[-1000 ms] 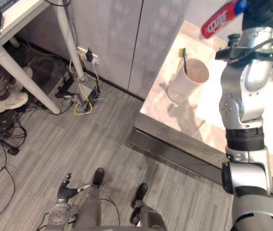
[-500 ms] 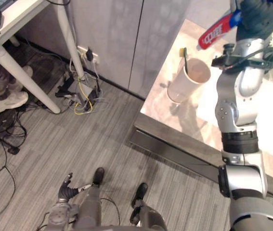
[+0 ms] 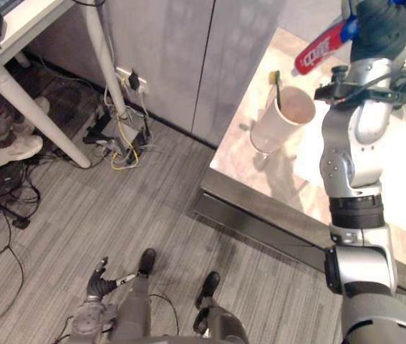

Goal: Organize washtable

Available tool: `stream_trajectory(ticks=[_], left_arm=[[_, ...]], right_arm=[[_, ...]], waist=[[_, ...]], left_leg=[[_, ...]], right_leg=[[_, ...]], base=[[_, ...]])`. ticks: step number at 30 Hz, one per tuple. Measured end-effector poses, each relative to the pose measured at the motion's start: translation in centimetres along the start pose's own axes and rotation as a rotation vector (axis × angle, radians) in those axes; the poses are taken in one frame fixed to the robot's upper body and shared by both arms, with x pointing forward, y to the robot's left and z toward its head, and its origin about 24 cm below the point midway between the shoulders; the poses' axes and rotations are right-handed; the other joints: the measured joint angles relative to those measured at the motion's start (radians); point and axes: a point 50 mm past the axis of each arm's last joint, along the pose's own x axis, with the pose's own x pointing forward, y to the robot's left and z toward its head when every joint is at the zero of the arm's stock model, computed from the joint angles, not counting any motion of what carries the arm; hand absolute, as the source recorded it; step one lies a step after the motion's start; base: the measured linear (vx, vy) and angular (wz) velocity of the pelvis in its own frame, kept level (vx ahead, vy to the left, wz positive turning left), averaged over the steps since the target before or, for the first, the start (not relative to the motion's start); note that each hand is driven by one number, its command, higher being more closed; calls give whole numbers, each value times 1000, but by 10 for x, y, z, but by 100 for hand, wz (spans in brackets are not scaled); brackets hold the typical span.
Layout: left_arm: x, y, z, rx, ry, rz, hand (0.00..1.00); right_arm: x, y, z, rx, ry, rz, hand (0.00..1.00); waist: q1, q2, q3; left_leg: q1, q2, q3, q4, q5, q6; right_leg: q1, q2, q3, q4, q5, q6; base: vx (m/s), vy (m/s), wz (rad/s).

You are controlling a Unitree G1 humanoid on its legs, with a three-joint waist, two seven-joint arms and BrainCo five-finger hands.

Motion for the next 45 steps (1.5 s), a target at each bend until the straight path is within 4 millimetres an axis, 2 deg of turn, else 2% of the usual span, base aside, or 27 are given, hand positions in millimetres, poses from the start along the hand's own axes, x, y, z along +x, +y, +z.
stream_trajectory(ticks=[15,20,27,36,45], left_arm=[[0,0,0,-34,6,2,0],[0,0,0,-35,5,2,0],[0,0,0,-35,6,1,0],[0,-3,1,-20,-1,-36,0],[-1,-4,-2,-10,6,-56,0]], right_arm=[[-1,-8,-12,-23,62,-34,100],[9,-7,-16,-27,82,-45,100],[14,-4,-13,-20,66,-35,100],[15,-7,-18,-31,97,-51,100],[12,0,-26,-38,140,-20,100]], waist=[[16,2,2],[24,7,5],[23,12,8],[22,13,8],[20,18,6]], left_leg=[[-8,-1,0,0,0,0],[-8,-1,-1,1,0,0],[-7,-1,-1,1,0,0],[6,-2,0,1,2,2],[18,-1,13,1,1,2]], right_leg=[[-9,-1,0,0,0,0],[-8,-1,-1,0,0,0],[-7,-1,-1,0,0,0],[6,-2,-1,0,0,0],[10,-3,9,2,2,-1]], base=[[0,0,0],[0,0,0],[0,0,0],[0,0,0],[-10,-1,-2]])
